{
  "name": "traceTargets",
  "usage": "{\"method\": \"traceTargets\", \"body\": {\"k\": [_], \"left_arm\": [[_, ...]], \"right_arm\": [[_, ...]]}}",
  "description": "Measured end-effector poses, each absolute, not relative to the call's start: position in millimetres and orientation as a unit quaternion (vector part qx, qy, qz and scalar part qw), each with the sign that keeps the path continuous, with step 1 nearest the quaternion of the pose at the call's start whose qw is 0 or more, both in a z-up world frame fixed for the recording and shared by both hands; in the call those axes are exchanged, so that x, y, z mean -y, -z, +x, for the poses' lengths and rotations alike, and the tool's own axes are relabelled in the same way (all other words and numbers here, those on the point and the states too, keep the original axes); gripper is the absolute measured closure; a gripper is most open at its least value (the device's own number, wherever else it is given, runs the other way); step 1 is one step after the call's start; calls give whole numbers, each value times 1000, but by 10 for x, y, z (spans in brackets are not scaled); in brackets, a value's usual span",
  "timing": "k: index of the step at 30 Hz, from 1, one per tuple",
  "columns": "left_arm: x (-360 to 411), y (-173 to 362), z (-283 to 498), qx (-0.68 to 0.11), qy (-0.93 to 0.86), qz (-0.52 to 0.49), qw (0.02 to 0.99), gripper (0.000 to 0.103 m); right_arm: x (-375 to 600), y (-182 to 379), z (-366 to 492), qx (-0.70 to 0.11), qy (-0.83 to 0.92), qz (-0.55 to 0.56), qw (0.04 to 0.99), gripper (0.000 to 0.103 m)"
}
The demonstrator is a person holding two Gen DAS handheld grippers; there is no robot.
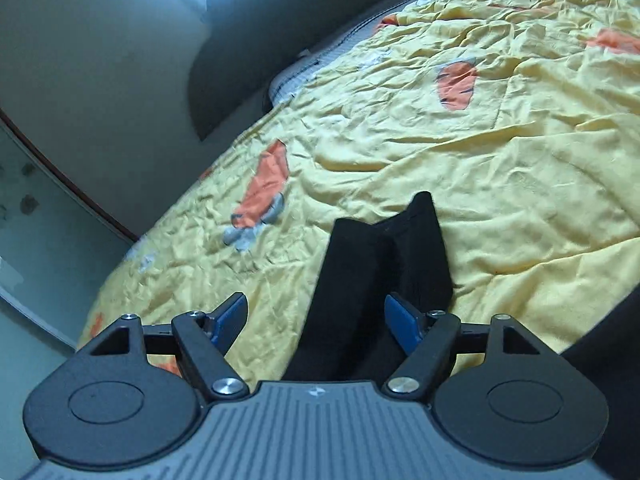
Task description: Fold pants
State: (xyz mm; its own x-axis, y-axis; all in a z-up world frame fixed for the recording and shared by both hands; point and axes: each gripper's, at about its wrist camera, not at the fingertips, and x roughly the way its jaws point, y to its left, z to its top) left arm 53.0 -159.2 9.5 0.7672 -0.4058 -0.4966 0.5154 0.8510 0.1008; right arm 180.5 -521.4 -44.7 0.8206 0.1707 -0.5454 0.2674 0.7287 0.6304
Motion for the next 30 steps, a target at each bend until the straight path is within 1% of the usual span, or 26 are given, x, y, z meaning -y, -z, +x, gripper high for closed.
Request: {"method": "traceTargets", "body": {"k": [2, 3, 4, 5, 7, 8, 10, 13, 15, 16, 18, 19, 21, 22, 23, 27, 30], "left_arm": [[1758, -36, 540, -256, 272, 122, 920, 9], [1848, 1, 551, -265, 281, 131, 913, 12], [1930, 43, 554, -273, 285, 142, 908, 19], [2002, 91, 569, -282, 284, 152, 904, 26], [2089, 167, 607, -301, 287, 159, 896, 33], [2099, 196, 619, -308, 293, 157, 891, 33], [2138, 235, 635, -314, 300, 159, 887, 33], [2190, 269, 597, -300, 296, 180, 889, 33], [2239, 299, 573, -292, 294, 195, 889, 36], [2262, 307, 575, -288, 294, 200, 889, 40], [2288, 307, 565, -279, 293, 204, 892, 49], [2296, 301, 570, -276, 291, 201, 894, 59], [2294, 287, 580, -279, 292, 191, 894, 72], [2289, 280, 593, -282, 293, 185, 895, 83], [2286, 264, 591, -281, 293, 182, 896, 91], [2243, 144, 470, -244, 305, 177, 903, 91], [2263, 123, 299, -212, 325, 202, 899, 91]], "right_arm": [[5252, 492, 1847, -290, 26, 384, 876, 27], [5272, 518, 1872, -287, 26, 390, 874, 31], [5293, 546, 1896, -284, 28, 397, 872, 38], [5322, 575, 1922, -282, 31, 406, 869, 43], [5392, 632, 1958, -277, 38, 427, 860, 70], [5427, 660, 1967, -274, 41, 436, 856, 75], [5480, 688, 1950, -265, 45, 450, 851, 93], [5501, 598, 1803, -232, 42, 456, 858, 97], [5510, 482, 1685, -208, 32, 460, 863, 97], [5517, 405, 1619, -196, 27, 459, 866, 97], [5536, 240, 1483, -177, 21, 449, 876, 97], [5549, 155, 1409, -169, 21, 441, 881, 97], [5572, 6, 1264, -154, 25, 424, 892, 97], [5582, -59, 1195, -149, 29, 414, 898, 97], [5598, -115, 1119, -145, 36, 402, 903, 97], [5618, -263, 786, -137, 67, 358, 921, 97], [5653, -248, 420, -133, 97, 339, 926, 97]]}}
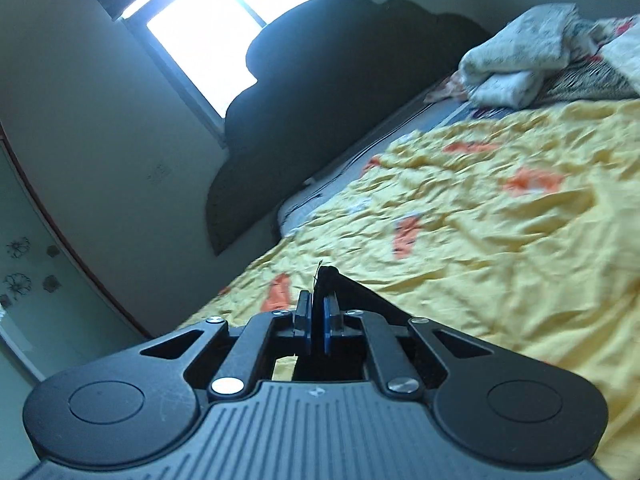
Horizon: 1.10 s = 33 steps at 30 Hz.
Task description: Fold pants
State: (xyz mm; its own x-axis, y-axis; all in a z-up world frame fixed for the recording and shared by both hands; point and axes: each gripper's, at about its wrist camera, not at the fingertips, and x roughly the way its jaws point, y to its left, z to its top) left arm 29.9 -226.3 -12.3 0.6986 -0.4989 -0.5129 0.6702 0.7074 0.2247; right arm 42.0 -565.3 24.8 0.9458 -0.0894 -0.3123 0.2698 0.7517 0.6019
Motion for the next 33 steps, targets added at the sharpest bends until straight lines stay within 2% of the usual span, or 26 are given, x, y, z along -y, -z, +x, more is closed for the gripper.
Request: {"method": "traceTargets", "body": {"k": [9, 21, 22, 24, 26, 27, 28, 30, 33], "left_arm": [[2326, 267, 186, -224, 346, 219, 884, 91], [2369, 398, 75, -225, 354, 251, 873, 91], [2367, 396, 75, -224, 356, 252, 871, 78], [2340, 369, 63, -224, 361, 247, 871, 72], [2316, 315, 26, -223, 374, 239, 868, 55], [2304, 281, -4, -219, 381, 235, 867, 51], [2288, 237, -31, -213, 388, 230, 866, 43], [2262, 148, -93, -198, 398, 223, 867, 38], [2220, 42, -89, -179, 389, 201, 881, 32]], "right_arm": [[5765, 227, -257, -197, 184, 329, 905, 97], [5665, 430, -459, -256, 227, 279, 897, 97], [5661, 445, -427, -267, 225, 273, 896, 97], [5623, 414, -393, -277, 232, 252, 898, 95], [5592, 328, -409, -265, 256, 237, 899, 88], [5578, 272, -432, -248, 274, 229, 900, 83], [5556, 209, -450, -230, 295, 218, 901, 83], [5490, 107, -435, -208, 287, 205, 913, 83], [5368, 135, -244, -242, 187, 217, 927, 83]]}}
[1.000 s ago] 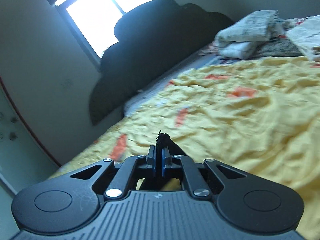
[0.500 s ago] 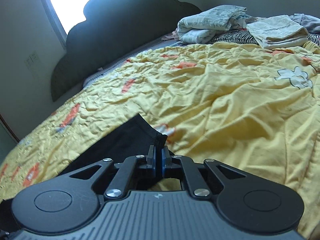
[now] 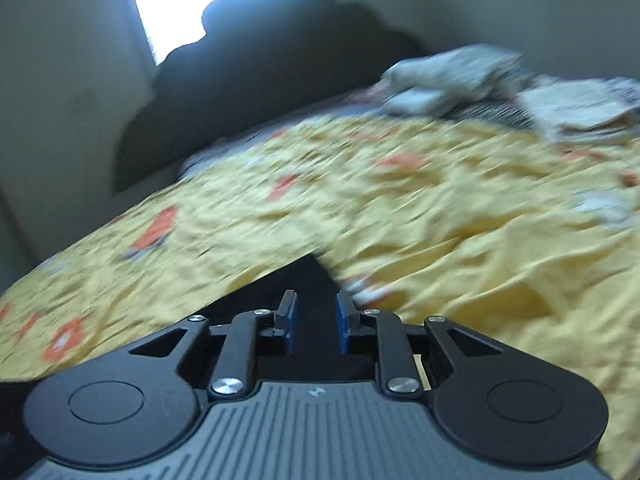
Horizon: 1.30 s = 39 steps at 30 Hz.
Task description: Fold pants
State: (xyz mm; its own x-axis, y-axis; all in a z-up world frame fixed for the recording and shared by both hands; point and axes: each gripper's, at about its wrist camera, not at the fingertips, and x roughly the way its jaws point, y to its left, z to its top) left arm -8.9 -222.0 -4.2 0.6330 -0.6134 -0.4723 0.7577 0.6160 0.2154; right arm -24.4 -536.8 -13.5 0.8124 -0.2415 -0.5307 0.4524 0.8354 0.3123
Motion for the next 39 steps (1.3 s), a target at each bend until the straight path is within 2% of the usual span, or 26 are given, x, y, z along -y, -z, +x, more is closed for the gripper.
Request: {"method": "traceTargets", "body": {"k": [4, 7, 9, 11, 13, 14, 21, 27, 30, 32, 33, 34, 36, 39], "left_arm": [[2222, 128, 182, -234, 341, 183, 892, 31], [2222, 301, 405, -293, 295, 187, 890, 32], [2195, 333, 457, -300, 293, 182, 889, 32], [2207, 275, 415, -292, 304, 184, 888, 33], [2219, 179, 353, -278, 325, 177, 886, 31], [2217, 149, 307, -272, 333, 172, 887, 31], [2173, 65, 379, -279, 314, 153, 895, 30], [2093, 40, 503, -297, 298, 134, 897, 30], [2080, 27, 508, -296, 293, 134, 899, 29], [2078, 22, 514, -296, 292, 136, 899, 28], [2076, 21, 523, -297, 291, 135, 900, 28], [2074, 20, 534, -298, 289, 134, 900, 27], [2058, 18, 563, -303, 288, 128, 900, 27], [2005, 21, 661, -321, 290, 102, 896, 27]], "right_arm": [[5337, 396, -10, -304, 172, 214, 912, 83], [5456, 380, -174, -263, 221, 254, 904, 82], [5473, 289, -328, -234, 218, 268, 909, 80], [5473, 232, -420, -239, 216, 274, 906, 70], [5478, 241, -507, -245, 209, 296, 899, 40], [5470, 253, -560, -241, 208, 309, 896, 34], [5409, 507, -516, -258, 147, 388, 872, 33], [5485, 581, -277, -224, 133, 406, 876, 33], [5594, 672, -187, -185, 139, 432, 872, 34], [5681, 717, -129, -170, 149, 446, 866, 50], [5716, 732, -92, -171, 156, 449, 863, 67], [5757, 754, -57, -172, 159, 454, 860, 78], [5826, 794, -3, -177, 165, 464, 852, 92], [5806, 723, 25, -183, 170, 436, 865, 94]]}}
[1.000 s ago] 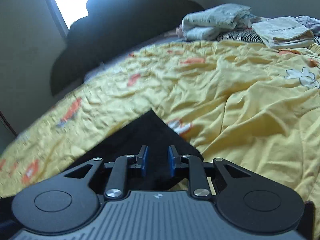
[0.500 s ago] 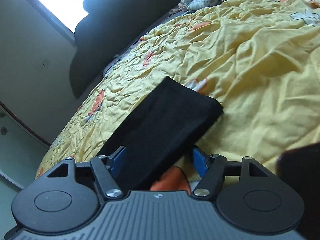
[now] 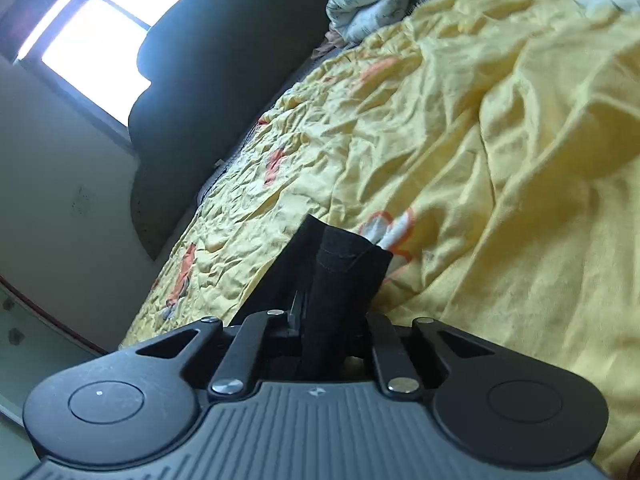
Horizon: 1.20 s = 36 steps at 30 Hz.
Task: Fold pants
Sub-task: 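Grasp the folded trouser edge with the left tool while the right tool approaches it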
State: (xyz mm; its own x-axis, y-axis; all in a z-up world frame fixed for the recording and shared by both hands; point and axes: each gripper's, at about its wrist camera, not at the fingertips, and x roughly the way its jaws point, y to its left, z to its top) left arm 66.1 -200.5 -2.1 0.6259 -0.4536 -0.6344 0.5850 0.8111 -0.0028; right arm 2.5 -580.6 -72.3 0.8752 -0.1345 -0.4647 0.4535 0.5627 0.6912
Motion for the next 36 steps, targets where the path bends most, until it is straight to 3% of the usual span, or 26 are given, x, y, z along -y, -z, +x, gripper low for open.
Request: {"method": "traceTargets", "body": {"k": [10, 20, 25, 27, 29, 30, 32, 34, 36], "left_arm": [[1656, 114, 1213, -440, 302, -110, 839, 30], [1821, 406, 1586, -548, 359, -364, 662, 21], [1939, 482, 1671, -558, 353, -396, 639, 19], [1913, 443, 1699, -547, 343, -377, 664, 31], [1885, 416, 1724, -543, 337, -351, 684, 62], [1875, 413, 1731, -543, 332, -342, 691, 67], [1843, 423, 1747, -541, 324, -330, 703, 91], [1831, 445, 1746, -539, 319, -313, 714, 98], [1821, 477, 1717, -536, 318, -304, 720, 98]], "right_arm": [[4640, 116, 334, -219, 106, 107, 964, 94], [3930, 227, 241, -241, 58, -2, 969, 94], [3611, 178, 114, -233, 11, -19, 972, 94], [3474, 173, 101, -232, -7, -30, 972, 94], [3326, 184, 103, -231, -18, -56, 971, 94], [3254, 203, 110, -231, -22, -74, 970, 94], [3130, 250, 128, -235, -25, -106, 966, 93], [3062, 293, 146, -242, -29, -121, 962, 92], [3033, 323, 164, -255, -27, -129, 958, 88]]}}
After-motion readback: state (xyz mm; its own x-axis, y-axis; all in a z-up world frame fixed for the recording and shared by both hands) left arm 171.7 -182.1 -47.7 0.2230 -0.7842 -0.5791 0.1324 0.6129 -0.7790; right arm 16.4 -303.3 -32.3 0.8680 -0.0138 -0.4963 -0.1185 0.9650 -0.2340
